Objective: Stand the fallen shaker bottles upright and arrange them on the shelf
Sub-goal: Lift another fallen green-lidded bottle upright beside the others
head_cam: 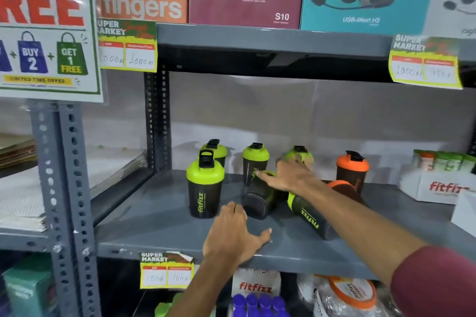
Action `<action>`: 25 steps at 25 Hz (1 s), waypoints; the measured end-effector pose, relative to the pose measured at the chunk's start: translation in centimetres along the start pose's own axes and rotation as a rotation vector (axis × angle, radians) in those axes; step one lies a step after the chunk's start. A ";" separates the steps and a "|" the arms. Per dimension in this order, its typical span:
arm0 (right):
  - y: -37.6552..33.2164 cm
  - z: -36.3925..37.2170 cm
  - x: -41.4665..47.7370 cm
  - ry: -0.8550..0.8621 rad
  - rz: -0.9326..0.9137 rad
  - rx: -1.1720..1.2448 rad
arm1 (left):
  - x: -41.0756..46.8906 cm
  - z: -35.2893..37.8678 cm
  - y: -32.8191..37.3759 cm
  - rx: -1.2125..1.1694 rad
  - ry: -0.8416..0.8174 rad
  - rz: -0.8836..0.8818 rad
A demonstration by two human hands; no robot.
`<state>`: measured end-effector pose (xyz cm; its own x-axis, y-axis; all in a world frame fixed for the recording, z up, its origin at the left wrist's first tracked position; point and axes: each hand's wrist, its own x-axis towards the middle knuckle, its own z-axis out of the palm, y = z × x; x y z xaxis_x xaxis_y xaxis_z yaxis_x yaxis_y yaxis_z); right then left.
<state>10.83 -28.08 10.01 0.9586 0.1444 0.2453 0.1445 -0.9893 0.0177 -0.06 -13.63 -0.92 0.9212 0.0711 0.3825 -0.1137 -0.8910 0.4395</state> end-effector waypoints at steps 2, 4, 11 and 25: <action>-0.5 0.4 1.1 -0.049 0.040 -0.054 | 0.3 0.0 -0.2 -0.014 -0.001 0.012; -1.2 0.6 2.1 -0.113 0.073 -0.072 | 0.6 0.0 -0.3 -0.017 0.005 0.027; -2.2 0.5 3.3 -0.206 0.029 0.245 | 0.8 0.2 -0.6 0.016 -0.005 0.060; 1.4 -0.2 -1.7 -0.033 -0.332 0.536 | 0.9 0.8 -0.5 0.058 0.070 0.070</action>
<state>9.38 -29.74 9.87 0.8475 0.4511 0.2799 0.5301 -0.7463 -0.4024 1.17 -13.45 -1.42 0.8835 0.0371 0.4670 -0.1530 -0.9193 0.3626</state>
